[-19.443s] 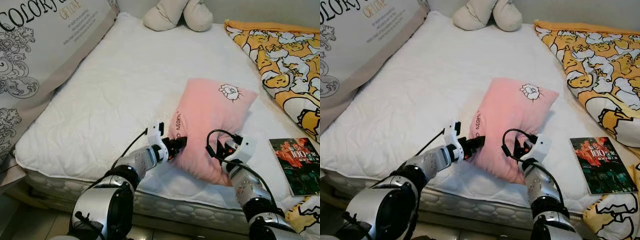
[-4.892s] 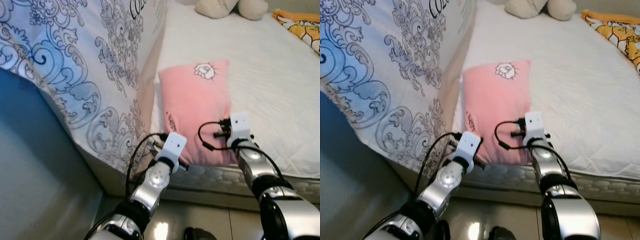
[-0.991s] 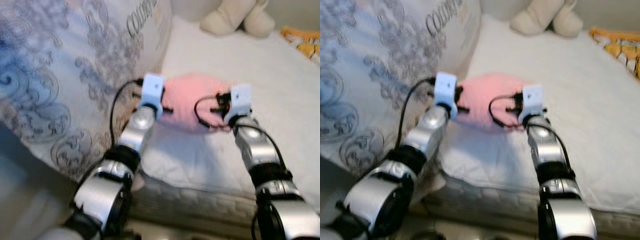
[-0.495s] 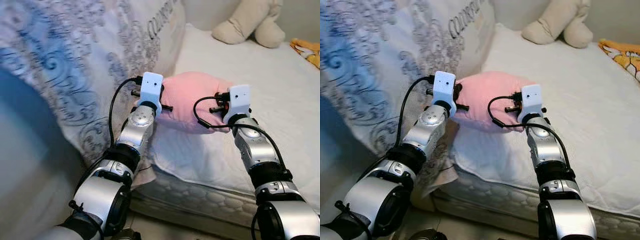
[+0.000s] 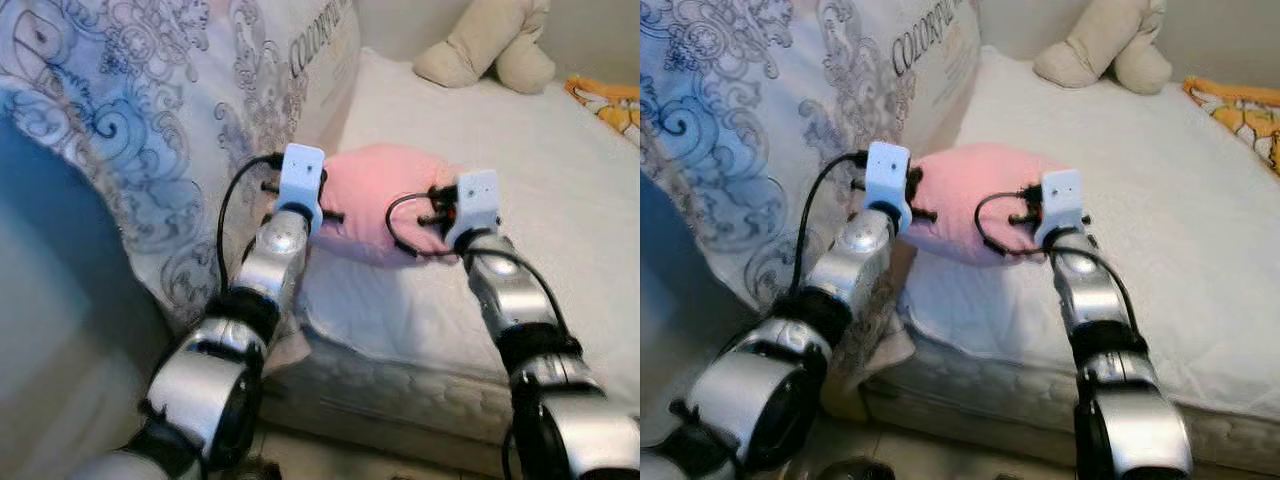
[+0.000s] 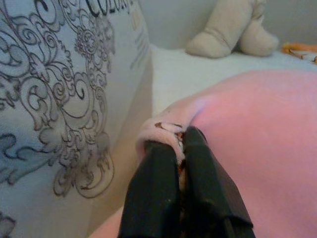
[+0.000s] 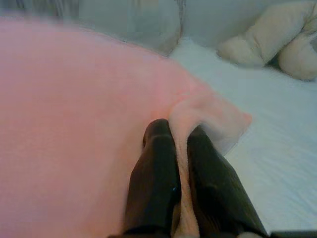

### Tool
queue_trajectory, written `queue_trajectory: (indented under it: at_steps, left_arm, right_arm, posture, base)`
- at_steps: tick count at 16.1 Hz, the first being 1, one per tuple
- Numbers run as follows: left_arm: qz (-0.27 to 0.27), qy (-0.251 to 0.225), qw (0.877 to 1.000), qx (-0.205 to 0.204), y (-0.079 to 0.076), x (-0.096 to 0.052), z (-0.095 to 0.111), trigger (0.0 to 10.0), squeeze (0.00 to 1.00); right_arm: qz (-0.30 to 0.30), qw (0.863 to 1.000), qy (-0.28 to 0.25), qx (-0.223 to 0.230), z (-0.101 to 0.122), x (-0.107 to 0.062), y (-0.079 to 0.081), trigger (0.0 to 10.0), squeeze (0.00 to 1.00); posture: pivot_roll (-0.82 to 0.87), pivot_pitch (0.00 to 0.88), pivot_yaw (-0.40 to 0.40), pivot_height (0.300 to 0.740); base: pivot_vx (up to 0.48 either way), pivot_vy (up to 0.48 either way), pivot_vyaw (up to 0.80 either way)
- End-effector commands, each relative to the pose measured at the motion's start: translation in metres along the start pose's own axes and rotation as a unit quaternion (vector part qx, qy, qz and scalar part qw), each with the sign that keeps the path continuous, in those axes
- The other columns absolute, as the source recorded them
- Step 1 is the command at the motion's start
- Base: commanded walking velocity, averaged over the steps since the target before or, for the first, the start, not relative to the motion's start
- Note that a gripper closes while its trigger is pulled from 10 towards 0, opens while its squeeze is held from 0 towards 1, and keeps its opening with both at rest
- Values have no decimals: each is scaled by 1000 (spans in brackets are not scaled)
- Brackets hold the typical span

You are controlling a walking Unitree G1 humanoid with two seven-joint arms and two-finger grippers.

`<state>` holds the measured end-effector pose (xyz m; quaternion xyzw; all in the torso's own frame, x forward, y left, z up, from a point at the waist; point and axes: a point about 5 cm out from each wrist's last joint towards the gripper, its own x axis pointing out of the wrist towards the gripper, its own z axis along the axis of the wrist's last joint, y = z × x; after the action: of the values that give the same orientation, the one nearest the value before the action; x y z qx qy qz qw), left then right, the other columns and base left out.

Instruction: Clean up the room

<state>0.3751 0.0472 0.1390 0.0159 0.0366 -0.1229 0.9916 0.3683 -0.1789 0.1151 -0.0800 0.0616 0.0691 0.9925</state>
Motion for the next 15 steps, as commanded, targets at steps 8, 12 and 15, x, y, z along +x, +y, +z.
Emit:
queue_trajectory:
  at_steps: [8,12,15]
  left_arm:
    - [-82,44,996,-6,-51,-28,-50,10000,0]
    - [-96,44,994,-16,-62,-33,-53,10000,0]
    - [-104,35,994,-21,-63,-33,-50,10000,1000]
  right_arm:
    - [-18,996,84,-2,-57,-18,3,10000,0]
    - [-26,996,85,1,-59,-20,-1,10000,0]
    - [-45,997,53,25,-52,-18,0,10000,337]
  posture:
    - [-34,4,-39,740]
    - [-34,0,-38,740]
    - [-33,0,-39,740]
  base:
    - [0,0,0]
    - [0,0,0]
    - [0,0,0]
